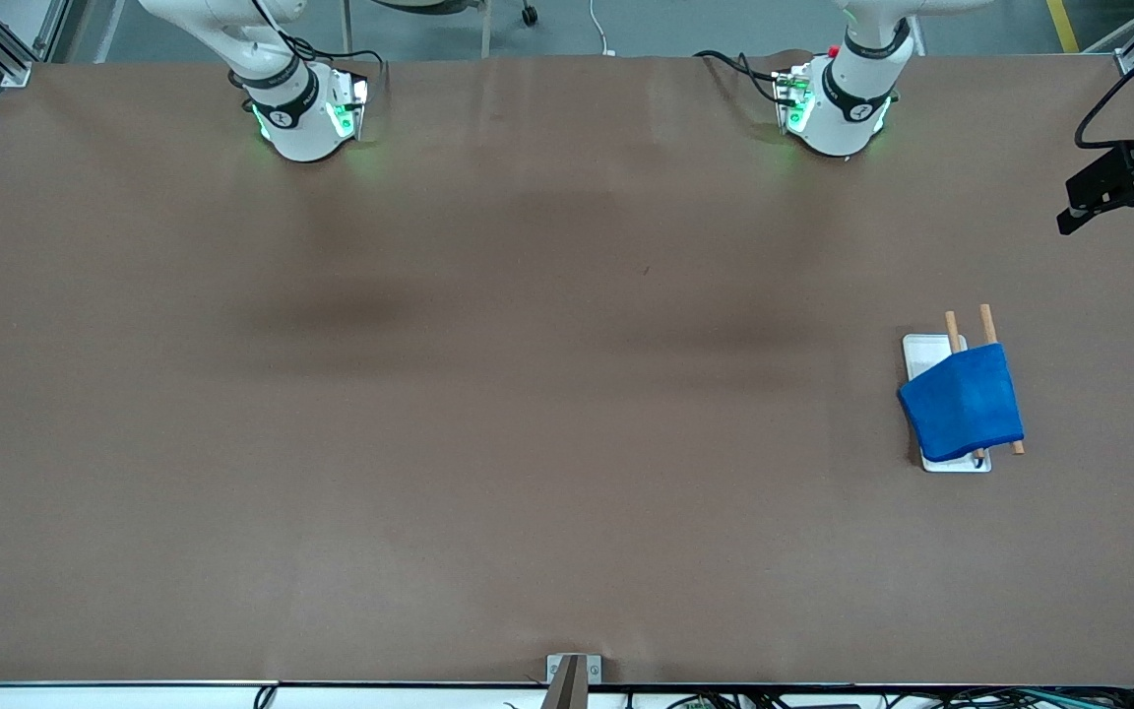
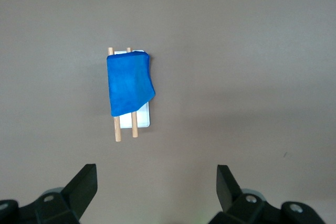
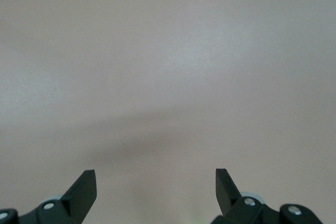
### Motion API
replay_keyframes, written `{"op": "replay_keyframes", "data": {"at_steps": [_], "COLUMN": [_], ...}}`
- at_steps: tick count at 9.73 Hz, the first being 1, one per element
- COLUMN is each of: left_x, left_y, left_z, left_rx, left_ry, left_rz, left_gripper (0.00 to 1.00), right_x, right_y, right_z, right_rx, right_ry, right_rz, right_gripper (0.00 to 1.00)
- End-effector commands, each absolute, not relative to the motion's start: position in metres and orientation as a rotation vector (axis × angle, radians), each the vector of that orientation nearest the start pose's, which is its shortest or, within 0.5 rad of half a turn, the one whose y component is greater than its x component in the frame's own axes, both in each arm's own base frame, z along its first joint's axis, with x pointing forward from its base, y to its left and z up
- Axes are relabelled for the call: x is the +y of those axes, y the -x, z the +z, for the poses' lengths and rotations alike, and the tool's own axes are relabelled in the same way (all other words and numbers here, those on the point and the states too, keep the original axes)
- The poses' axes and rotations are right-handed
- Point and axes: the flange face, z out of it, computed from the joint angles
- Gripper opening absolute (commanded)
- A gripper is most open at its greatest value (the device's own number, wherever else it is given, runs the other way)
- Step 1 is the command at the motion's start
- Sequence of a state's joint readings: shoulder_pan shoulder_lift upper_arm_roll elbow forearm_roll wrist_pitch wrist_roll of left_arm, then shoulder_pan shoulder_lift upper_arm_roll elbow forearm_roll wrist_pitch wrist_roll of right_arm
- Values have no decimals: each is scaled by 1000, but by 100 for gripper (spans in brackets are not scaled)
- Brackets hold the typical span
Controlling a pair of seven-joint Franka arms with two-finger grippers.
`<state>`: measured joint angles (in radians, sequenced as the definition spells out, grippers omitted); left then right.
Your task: Right arm passes towel to left arm to hang
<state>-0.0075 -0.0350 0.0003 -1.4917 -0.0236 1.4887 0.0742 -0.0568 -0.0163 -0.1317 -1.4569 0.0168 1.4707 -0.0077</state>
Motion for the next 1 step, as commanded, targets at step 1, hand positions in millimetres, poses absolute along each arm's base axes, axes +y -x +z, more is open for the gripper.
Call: {"op": "replay_keyframes", "data": {"at_steps": [1], "left_x": [-7], "left_y": [-533], "left_z": [659], "left_rx": [110], "left_ry": [3136], "left_rz": [-17], "left_gripper": [100], "right_x": [-100], "right_y": [-529], "right_z": [683], "right_rx": [287], "right_ry": [3155], "right_rz": [-50], "right_gripper": [100]}}
